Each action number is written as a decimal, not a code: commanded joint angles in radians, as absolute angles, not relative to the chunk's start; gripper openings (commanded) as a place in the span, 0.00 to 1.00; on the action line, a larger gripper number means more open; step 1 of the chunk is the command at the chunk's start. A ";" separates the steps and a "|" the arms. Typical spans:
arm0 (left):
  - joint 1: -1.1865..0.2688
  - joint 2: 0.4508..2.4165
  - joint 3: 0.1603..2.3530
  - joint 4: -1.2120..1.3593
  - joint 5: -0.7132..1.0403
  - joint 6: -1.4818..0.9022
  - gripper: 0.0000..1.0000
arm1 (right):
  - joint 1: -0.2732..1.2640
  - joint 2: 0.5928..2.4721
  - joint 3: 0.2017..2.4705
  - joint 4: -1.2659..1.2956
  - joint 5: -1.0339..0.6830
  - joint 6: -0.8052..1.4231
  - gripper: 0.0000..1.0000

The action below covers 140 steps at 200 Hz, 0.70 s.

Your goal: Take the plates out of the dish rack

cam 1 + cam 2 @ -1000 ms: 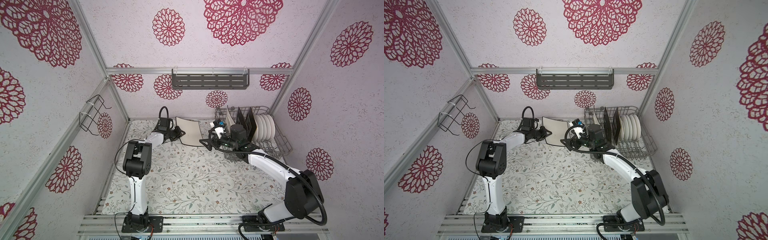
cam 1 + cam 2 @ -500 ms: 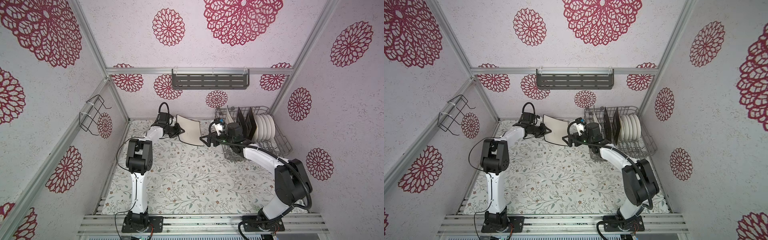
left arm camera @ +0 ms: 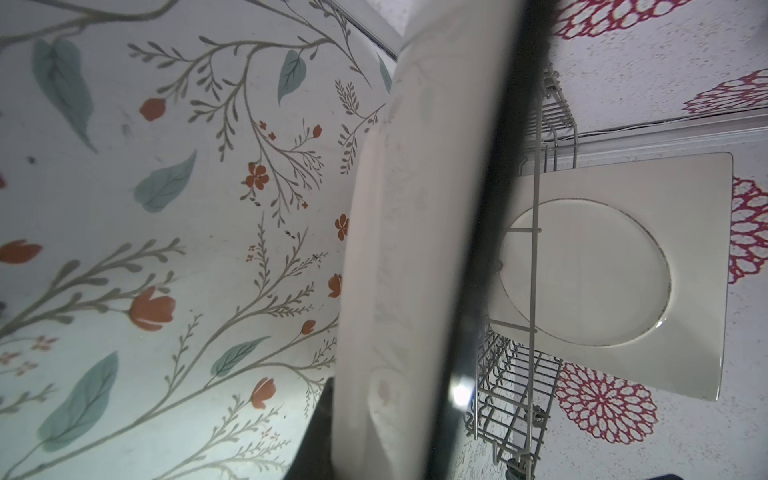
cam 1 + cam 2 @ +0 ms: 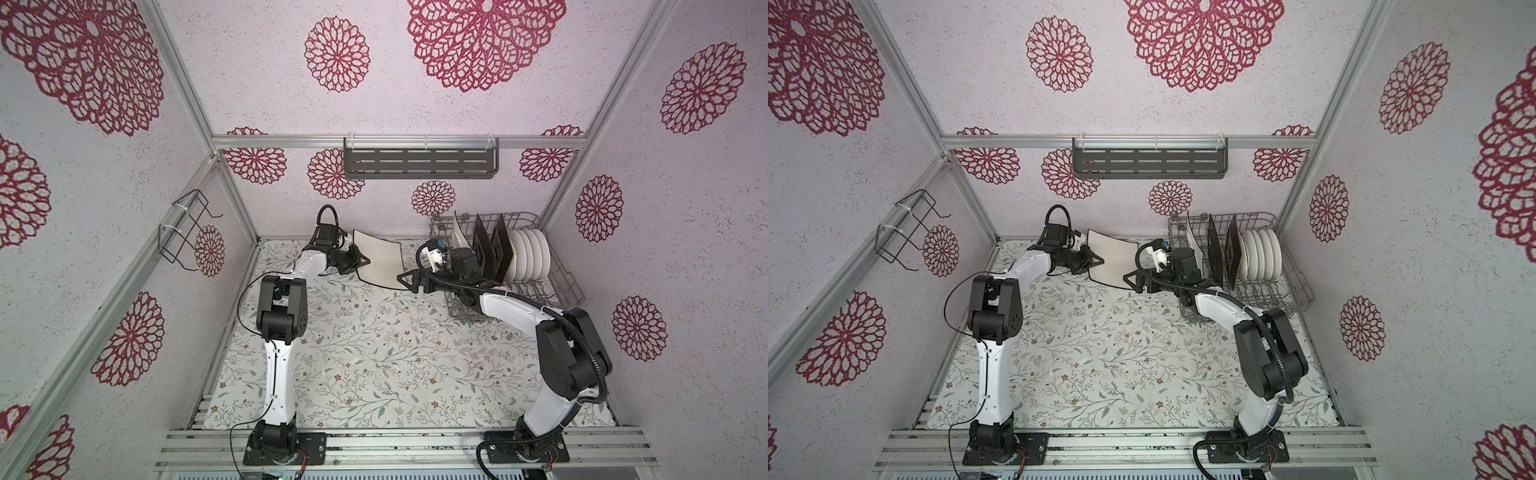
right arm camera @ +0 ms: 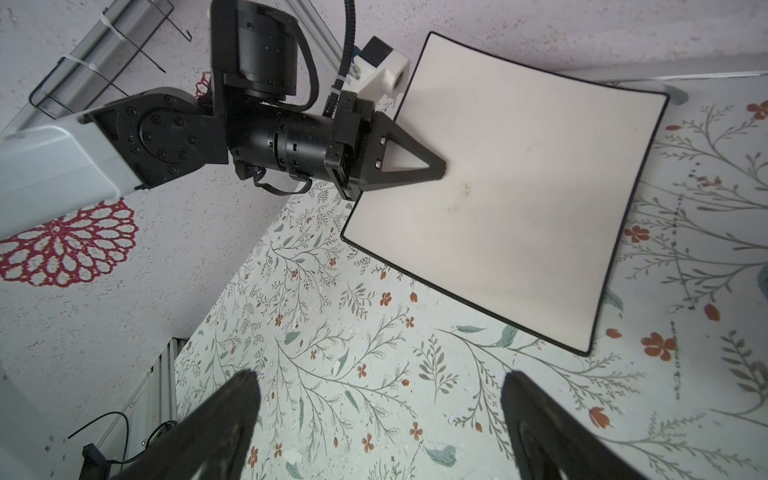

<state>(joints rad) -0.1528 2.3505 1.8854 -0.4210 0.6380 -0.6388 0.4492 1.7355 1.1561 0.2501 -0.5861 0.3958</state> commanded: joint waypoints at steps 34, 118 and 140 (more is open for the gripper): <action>-0.144 2.420 1.901 -0.451 0.495 -0.575 0.13 | 0.442 1.747 1.187 0.289 -0.614 0.417 0.94; -0.141 2.469 1.950 -0.560 0.424 -0.528 0.25 | 0.440 1.765 1.163 0.320 -0.590 0.427 0.92; -0.141 2.469 1.952 -0.558 0.424 -0.519 0.27 | 0.439 1.777 1.169 0.320 -0.592 0.426 0.92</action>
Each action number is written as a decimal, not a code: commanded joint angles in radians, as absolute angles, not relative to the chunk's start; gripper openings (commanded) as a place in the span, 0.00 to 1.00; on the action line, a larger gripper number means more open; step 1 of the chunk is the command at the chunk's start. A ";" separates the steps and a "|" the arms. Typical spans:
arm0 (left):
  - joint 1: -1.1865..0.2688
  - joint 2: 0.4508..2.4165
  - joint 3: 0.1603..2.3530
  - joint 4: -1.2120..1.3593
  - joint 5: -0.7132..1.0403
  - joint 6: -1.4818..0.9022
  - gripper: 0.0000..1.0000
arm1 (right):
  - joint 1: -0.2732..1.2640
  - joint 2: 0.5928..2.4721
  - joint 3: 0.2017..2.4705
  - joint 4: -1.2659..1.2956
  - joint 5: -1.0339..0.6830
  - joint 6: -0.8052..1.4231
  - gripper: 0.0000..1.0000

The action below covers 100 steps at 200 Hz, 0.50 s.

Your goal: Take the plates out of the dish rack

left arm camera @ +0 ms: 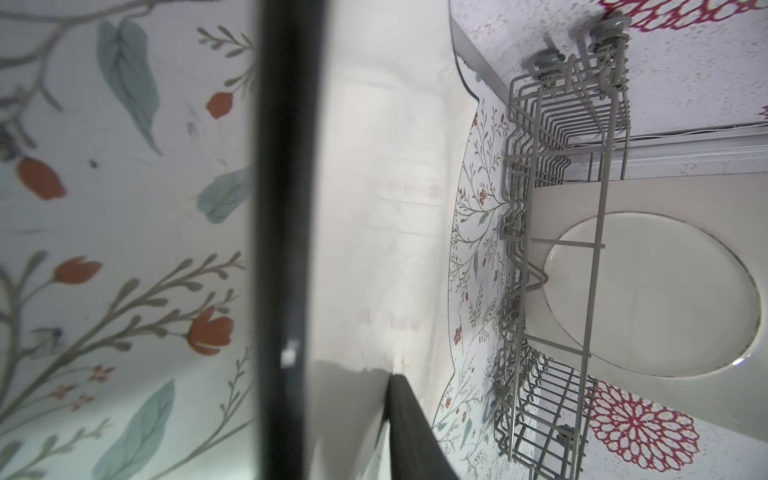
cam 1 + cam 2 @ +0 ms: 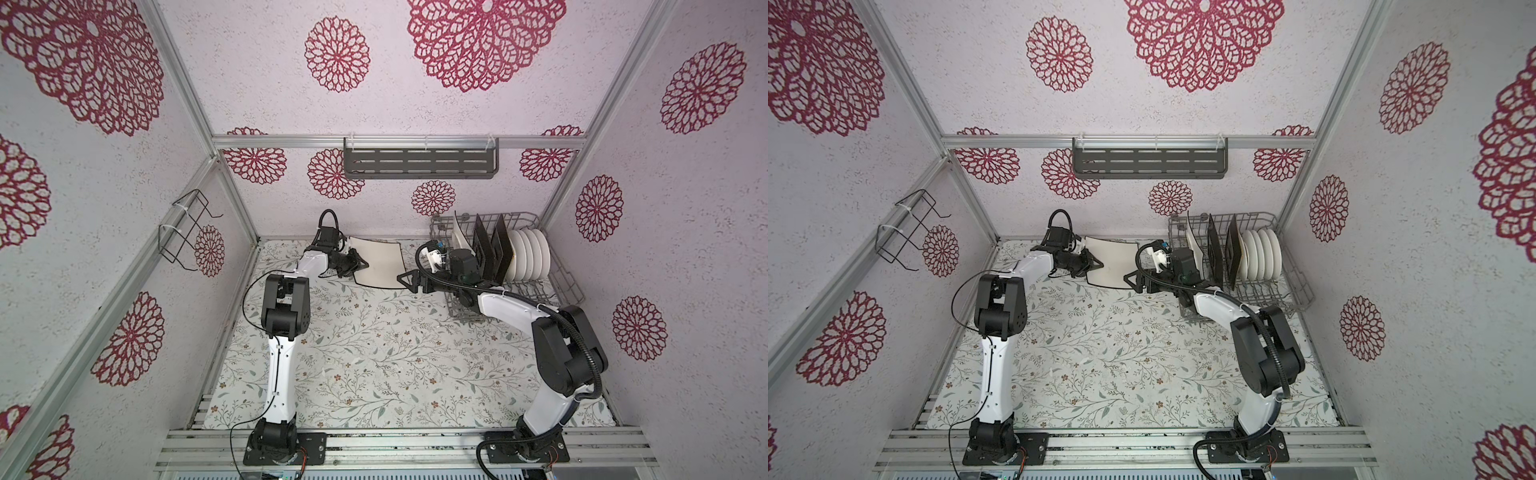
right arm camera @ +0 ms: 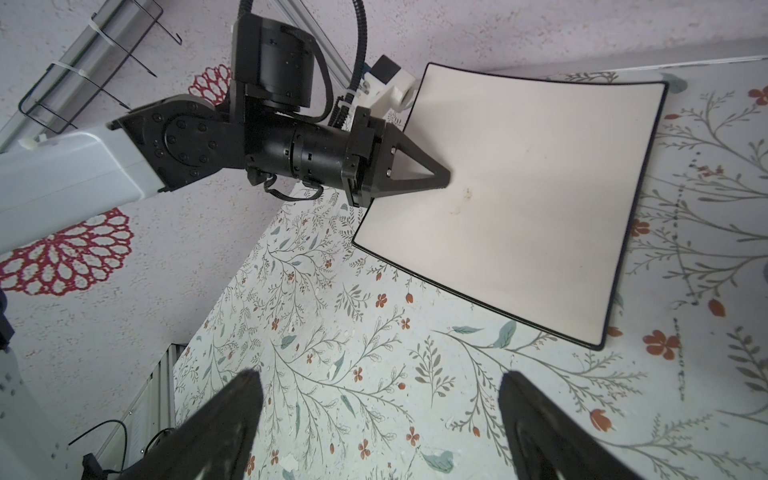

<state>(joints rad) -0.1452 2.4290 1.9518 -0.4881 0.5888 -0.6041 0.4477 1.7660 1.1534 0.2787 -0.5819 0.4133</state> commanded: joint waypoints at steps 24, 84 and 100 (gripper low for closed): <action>-0.141 2.479 1.979 -0.591 0.404 -0.504 0.29 | 0.439 1.786 1.173 0.315 -0.597 0.427 0.92; -0.142 2.493 2.018 -0.635 0.364 -0.487 0.35 | 0.439 1.800 1.176 0.312 -0.601 0.426 0.92; -0.144 2.501 2.039 -0.661 0.352 -0.479 0.36 | 0.439 1.804 1.175 0.313 -0.600 0.427 0.92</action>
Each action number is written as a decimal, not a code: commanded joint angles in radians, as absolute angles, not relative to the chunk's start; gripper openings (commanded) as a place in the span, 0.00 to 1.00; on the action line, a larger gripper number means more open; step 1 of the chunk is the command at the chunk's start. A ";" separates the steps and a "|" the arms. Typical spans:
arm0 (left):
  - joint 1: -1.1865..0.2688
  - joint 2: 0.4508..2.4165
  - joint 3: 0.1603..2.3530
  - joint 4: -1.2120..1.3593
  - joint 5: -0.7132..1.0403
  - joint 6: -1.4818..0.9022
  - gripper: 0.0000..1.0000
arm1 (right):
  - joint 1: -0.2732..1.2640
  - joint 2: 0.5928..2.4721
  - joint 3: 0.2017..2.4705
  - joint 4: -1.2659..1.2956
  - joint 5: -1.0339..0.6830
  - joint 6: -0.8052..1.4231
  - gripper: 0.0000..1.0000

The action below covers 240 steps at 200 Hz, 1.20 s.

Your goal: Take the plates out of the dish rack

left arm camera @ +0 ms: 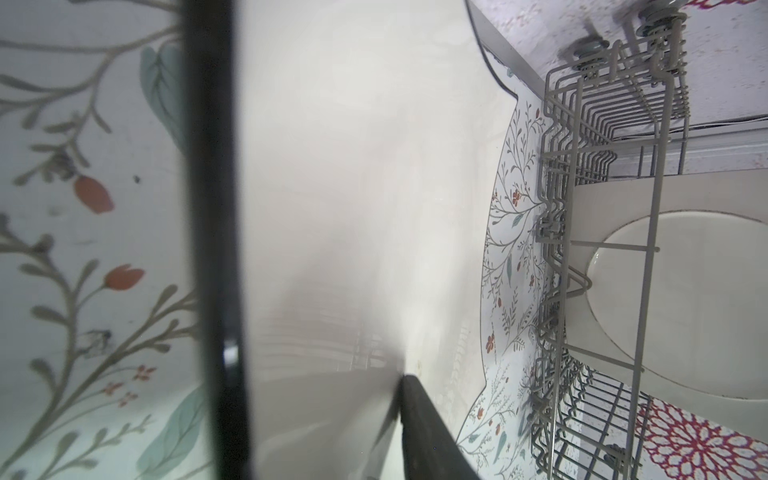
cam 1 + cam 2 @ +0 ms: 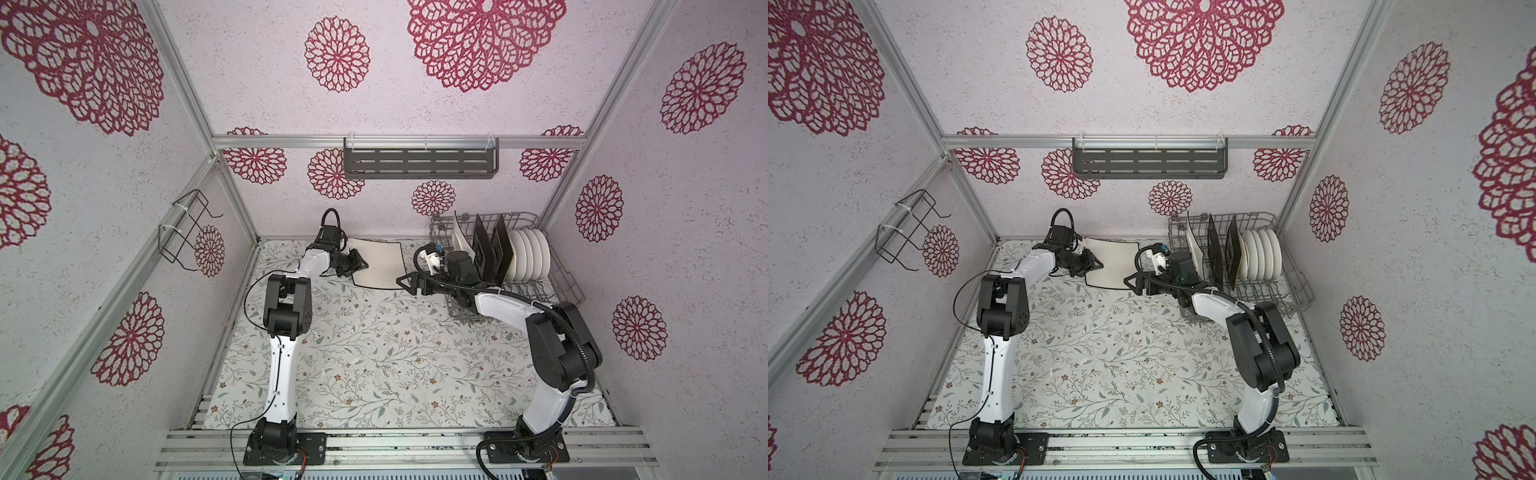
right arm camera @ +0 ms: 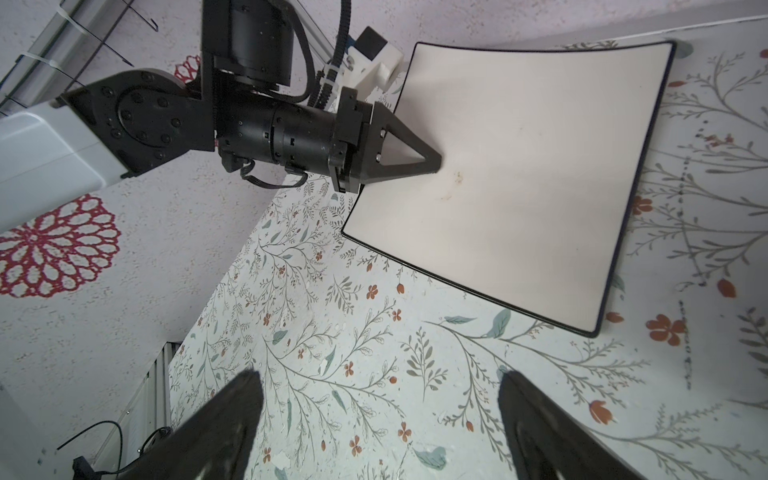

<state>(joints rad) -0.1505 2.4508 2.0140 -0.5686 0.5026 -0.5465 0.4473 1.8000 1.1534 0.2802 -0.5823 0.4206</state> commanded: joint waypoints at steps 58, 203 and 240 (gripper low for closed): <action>-0.150 2.518 2.081 -0.725 0.293 -0.446 0.40 | 0.439 1.824 1.183 0.314 -0.601 0.429 0.92; -0.170 2.550 2.168 -0.789 0.251 -0.400 0.43 | 0.439 1.860 1.201 0.299 -0.596 0.425 0.91; -0.173 2.548 2.178 -0.770 0.276 -0.405 0.43 | 0.437 1.862 1.207 0.286 -0.576 0.422 0.89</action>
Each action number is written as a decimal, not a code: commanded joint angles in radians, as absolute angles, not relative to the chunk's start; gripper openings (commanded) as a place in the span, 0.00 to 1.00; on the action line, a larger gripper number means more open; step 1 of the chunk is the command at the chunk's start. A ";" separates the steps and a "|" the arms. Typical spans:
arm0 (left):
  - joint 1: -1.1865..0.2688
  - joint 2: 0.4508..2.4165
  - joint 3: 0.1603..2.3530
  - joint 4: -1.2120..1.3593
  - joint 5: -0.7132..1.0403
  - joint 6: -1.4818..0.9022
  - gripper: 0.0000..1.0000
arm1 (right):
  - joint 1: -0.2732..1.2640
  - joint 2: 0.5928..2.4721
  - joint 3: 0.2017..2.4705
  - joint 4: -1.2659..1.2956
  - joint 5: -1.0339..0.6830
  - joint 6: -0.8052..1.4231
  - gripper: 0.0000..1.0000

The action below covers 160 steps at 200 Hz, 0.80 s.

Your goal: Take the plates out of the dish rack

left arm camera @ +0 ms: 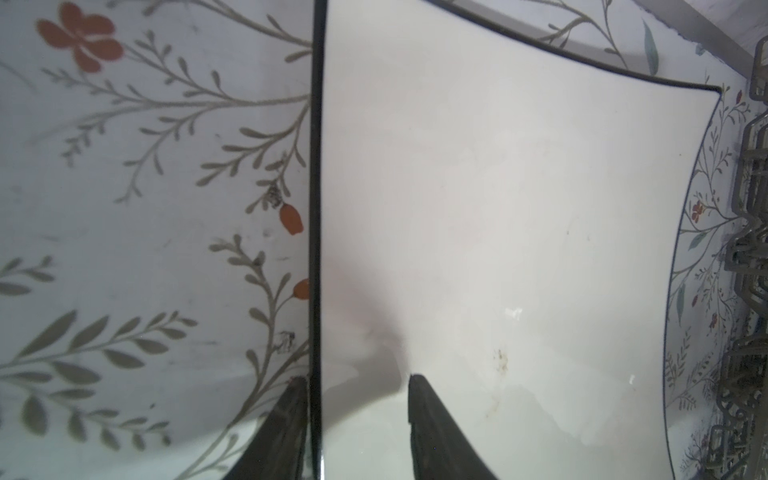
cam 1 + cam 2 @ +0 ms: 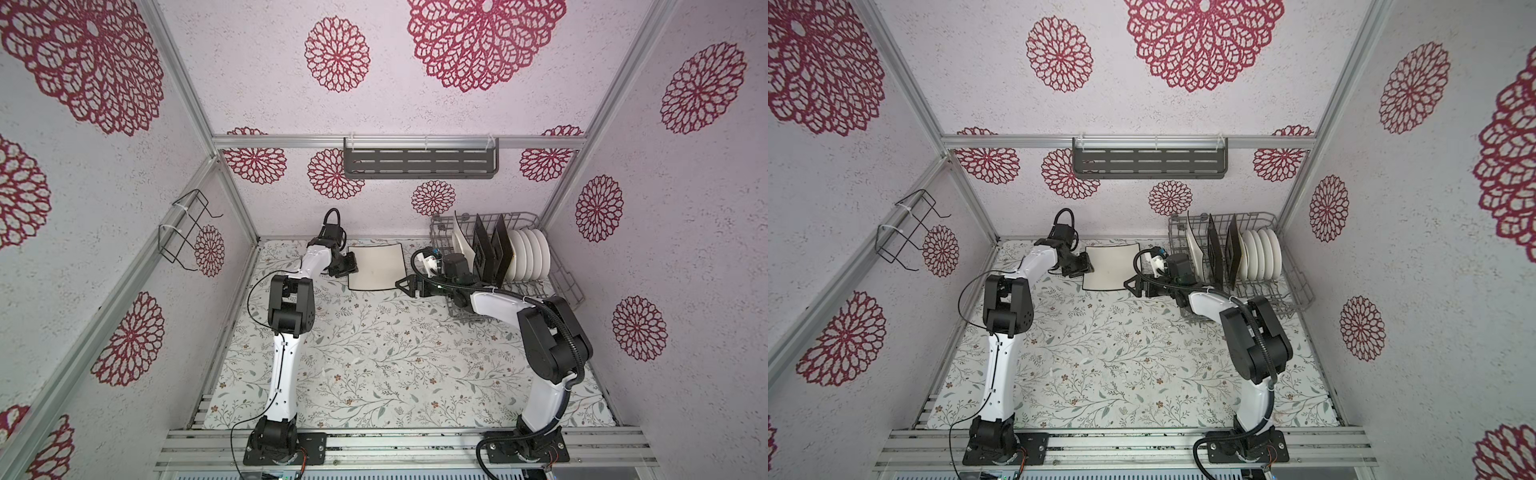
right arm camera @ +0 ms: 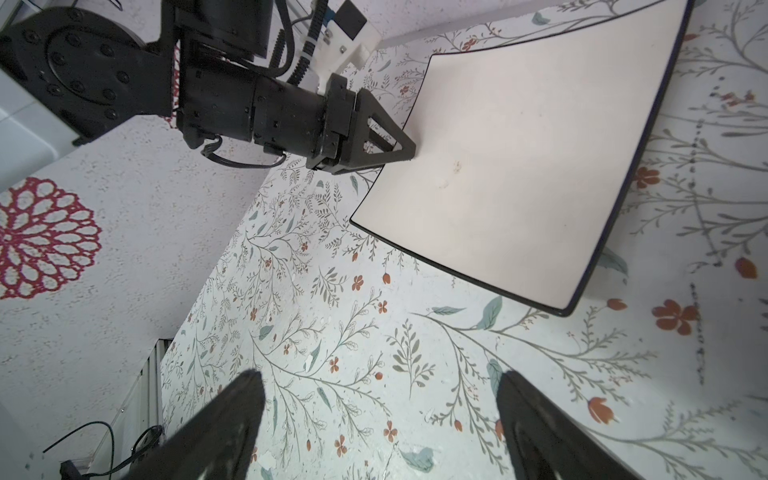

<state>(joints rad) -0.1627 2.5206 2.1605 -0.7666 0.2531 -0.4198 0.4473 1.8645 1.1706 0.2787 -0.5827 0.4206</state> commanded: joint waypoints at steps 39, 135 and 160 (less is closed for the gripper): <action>-0.173 2.553 2.178 -0.749 0.294 -0.410 0.43 | 0.434 1.873 1.209 0.279 -0.561 0.422 0.88; -0.174 2.554 2.187 -0.700 0.356 -0.409 0.42 | 0.433 1.927 1.256 0.277 -0.589 0.426 0.84; -0.173 2.553 2.186 -0.710 0.340 -0.400 0.43 | 0.432 1.930 1.267 0.266 -0.584 0.425 0.84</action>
<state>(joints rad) -0.1635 2.5305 2.1609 -0.7280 0.3244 -0.4198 0.4408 1.9369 1.2327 0.2642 -0.5766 0.4206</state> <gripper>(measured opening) 0.427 0.843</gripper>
